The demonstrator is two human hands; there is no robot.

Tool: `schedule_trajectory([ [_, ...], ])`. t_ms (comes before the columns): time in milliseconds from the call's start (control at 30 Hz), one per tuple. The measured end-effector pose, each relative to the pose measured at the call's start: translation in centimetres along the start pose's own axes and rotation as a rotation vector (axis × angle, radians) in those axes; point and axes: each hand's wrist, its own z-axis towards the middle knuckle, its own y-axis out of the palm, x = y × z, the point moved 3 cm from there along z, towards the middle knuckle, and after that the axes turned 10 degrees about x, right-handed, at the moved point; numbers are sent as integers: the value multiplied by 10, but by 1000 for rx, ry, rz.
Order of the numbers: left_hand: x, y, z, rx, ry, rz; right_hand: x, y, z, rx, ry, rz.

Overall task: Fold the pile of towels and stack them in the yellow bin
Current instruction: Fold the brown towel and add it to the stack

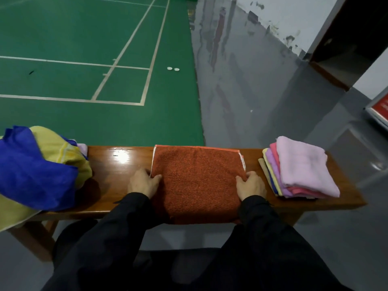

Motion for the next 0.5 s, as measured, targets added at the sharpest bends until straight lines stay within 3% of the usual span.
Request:
schedule_trajectory([
  [233, 13, 7, 3, -22, 102, 32, 9, -9, -3, 122, -2, 43],
  [333, 12, 11, 0, -49, 62, 73, 4, -3, -6, 99, 38, 88],
  [500, 12, 17, -3, -245, 33, 119, 0, -20, 3, -72, 53, 50],
])
